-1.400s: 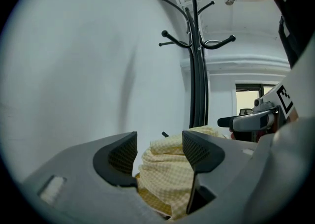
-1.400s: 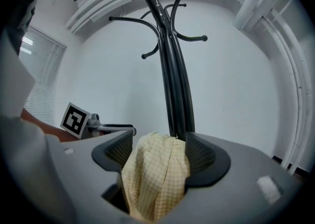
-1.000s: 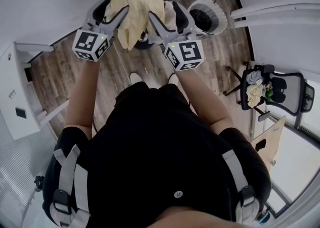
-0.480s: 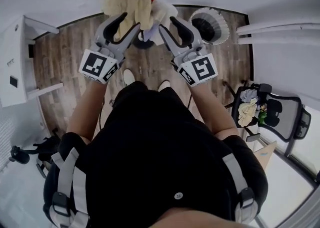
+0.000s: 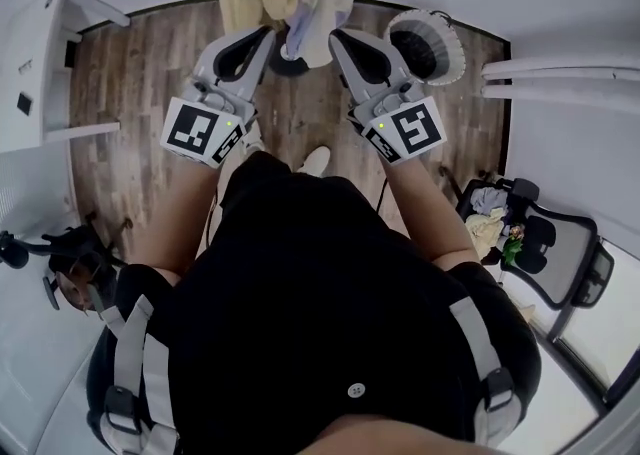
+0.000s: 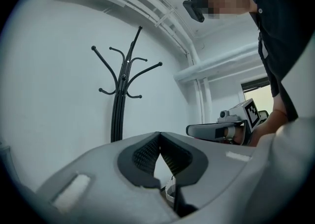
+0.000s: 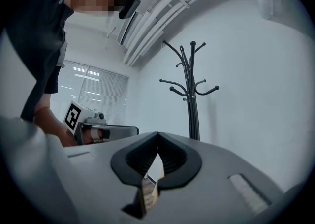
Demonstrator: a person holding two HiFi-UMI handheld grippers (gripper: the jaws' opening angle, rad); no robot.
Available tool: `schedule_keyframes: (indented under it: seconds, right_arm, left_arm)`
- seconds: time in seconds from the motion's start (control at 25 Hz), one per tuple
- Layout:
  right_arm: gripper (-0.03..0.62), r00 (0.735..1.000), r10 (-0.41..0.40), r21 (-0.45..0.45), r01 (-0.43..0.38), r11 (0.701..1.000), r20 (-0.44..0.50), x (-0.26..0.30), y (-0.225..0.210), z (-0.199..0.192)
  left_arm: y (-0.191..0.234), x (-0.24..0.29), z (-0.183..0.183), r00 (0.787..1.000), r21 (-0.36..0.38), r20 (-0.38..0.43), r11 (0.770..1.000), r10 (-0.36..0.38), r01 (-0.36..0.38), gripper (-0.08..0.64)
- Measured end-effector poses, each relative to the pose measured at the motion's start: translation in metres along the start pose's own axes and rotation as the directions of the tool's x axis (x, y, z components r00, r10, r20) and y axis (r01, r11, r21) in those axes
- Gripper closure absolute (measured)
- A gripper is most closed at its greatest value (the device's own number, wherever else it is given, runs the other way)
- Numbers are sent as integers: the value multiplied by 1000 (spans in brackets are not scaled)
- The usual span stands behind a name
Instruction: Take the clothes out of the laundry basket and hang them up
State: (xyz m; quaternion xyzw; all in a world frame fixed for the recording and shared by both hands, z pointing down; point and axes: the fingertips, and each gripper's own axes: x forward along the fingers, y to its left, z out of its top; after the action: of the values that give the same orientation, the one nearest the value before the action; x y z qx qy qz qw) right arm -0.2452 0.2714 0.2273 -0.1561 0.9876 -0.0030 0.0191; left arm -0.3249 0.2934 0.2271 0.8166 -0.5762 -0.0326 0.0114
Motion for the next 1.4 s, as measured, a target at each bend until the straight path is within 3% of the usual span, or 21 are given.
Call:
schedule_keyframes:
  seconds: [0.28, 0.6, 1.04, 1.24, 1.4]
  right_arm:
    - [589, 999, 36, -1, -36, 999, -16, -14, 15, -1]
    - [591, 999, 32, -22, -33, 999, -16, -31, 16, 0]
    - [590, 999, 45, -9, -46, 999, -17, -24, 13, -1]
    - [589, 998, 54, -14, -54, 998, -12, -39, 5, 0]
    - [589, 998, 57, -12, -57, 998, -16, -21, 5, -1]
  left_arm:
    - [-27, -13, 3, 999, 57, 4, 998, 34, -34, 560]
    - [-49, -10, 5, 999, 66, 25, 997, 32, -34, 560]
    - [-35, -12, -5, 998, 38, 3, 997, 62, -62, 560]
    - [-50, -3, -6, 998, 43, -2, 997, 67, -67, 560]
    - [-30, -4, -9, 998, 40, 6, 997, 68, -68, 560]
